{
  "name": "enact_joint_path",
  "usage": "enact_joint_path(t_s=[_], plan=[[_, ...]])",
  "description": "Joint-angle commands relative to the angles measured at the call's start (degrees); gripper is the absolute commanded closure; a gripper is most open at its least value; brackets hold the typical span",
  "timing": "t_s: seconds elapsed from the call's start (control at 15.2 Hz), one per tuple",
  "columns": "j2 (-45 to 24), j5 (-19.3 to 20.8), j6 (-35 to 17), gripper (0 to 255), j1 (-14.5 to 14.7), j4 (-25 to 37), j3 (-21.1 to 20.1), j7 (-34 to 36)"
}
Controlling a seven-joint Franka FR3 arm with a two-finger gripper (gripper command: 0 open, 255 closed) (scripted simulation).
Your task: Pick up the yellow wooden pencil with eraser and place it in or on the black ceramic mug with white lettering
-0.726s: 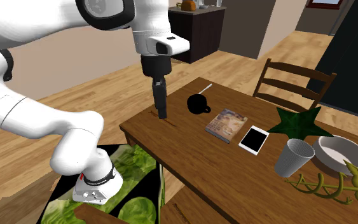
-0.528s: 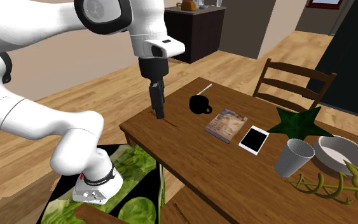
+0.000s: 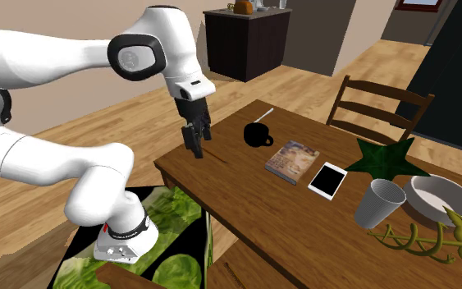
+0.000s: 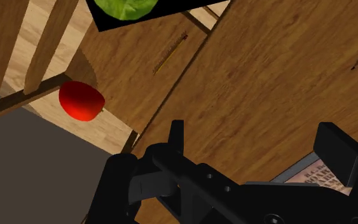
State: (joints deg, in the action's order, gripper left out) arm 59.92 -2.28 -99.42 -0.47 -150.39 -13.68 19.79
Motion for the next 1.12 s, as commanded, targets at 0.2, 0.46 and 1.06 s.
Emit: enact_joint_path(t_s=[0.2,0.46,1.06], plan=[[3.1,-6.8,-7.4,0,1.1,-7.1,-9.3,13.1],[1.6,-12.4,-14.7,0,1.3,-10.3,-18.5,23.9],[-11.3,-20.5,-33.5,0,-8.5,-7.9,-43.8,48.7]])
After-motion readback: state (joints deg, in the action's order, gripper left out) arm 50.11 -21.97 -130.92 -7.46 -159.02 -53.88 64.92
